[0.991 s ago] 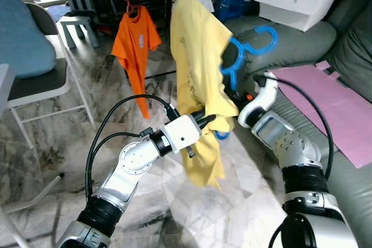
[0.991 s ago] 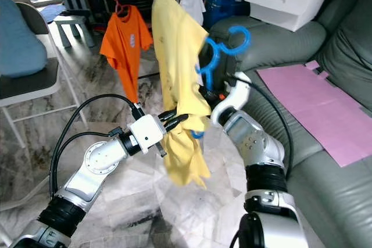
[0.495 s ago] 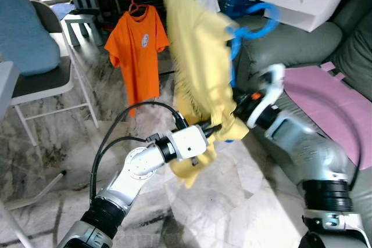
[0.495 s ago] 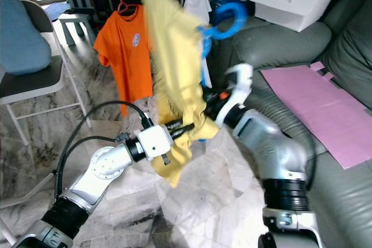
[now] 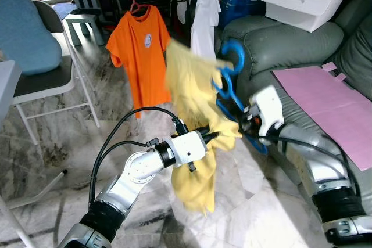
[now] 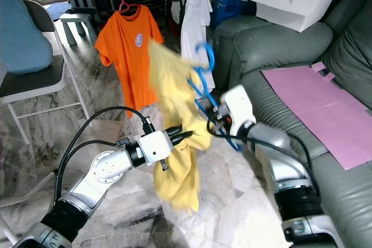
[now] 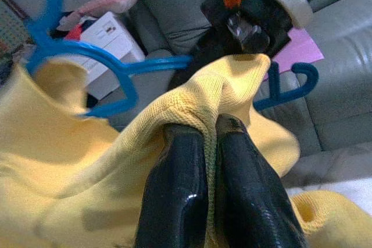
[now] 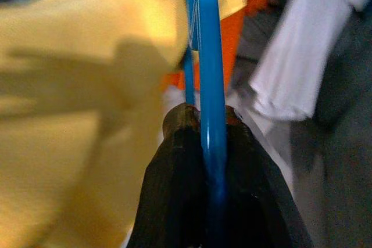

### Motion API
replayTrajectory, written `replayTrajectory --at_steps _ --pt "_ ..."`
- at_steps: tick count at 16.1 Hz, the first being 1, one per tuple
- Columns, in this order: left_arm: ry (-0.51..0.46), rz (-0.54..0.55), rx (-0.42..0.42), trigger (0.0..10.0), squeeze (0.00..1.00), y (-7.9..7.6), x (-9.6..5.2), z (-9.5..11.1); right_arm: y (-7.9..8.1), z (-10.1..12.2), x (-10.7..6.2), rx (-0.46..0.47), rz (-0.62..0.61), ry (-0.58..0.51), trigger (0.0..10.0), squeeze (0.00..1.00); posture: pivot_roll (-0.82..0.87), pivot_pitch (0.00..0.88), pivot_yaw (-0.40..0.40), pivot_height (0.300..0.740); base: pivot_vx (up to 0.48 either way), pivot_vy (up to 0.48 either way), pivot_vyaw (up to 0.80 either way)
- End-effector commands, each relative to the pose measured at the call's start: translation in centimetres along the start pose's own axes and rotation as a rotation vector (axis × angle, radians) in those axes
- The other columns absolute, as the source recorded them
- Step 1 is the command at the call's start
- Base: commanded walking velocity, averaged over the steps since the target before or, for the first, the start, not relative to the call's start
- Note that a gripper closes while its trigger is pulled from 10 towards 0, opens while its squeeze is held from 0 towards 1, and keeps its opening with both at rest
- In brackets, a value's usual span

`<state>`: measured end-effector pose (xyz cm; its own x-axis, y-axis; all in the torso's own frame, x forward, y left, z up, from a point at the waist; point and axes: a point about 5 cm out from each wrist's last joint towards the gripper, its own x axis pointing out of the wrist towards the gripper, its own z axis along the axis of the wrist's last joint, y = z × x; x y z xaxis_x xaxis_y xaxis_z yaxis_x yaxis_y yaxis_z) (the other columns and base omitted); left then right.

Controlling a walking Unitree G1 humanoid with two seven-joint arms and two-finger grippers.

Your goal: Hang hanger

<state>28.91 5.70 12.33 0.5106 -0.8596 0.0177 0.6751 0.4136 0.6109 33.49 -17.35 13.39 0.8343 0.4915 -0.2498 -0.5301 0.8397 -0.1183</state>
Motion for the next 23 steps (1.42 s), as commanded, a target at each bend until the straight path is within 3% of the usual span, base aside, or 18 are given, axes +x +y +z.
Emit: replayTrajectory --at_steps 1,4,8,13,23 --pt "-0.018 -0.017 0.01 10.0 0.0 -0.1 0.0 0.2 -0.7 1.4 0.0 -0.013 -0.044 -0.061 10.0 0.0 -0.18 0.045 0.01 0.74 0.0 0.0 0.0" --pt "-0.072 -0.018 0.005 10.0 0.0 -0.7 0.5 1.4 -2.7 -0.1 0.2 -0.117 -0.22 0.016 10.0 0.0 -0.17 0.041 0.01 0.74 0.0 0.0 0.0" --pt "-0.078 -0.048 -0.036 10.0 0.0 -1.6 0.3 1.6 -4.4 0.8 0.2 0.021 -0.355 -0.07 10.0 0.0 -0.16 0.039 0.005 0.74 0.0 0.0 0.0" --pt "-0.03 -0.1 -0.065 10.0 0.0 -3.1 -0.1 0.7 -5.8 4.7 0.2 0.364 -0.408 -0.356 10.0 0.0 -0.17 0.04 0.008 0.74 0.0 0.0 0.0" --pt "-0.027 -0.101 -0.068 10.0 0.0 -3.2 -0.1 0.7 -6.0 4.8 0.3 0.391 -0.406 -0.373 10.0 0.0 -0.17 0.04 0.008 0.74 0.0 0.0 0.0"
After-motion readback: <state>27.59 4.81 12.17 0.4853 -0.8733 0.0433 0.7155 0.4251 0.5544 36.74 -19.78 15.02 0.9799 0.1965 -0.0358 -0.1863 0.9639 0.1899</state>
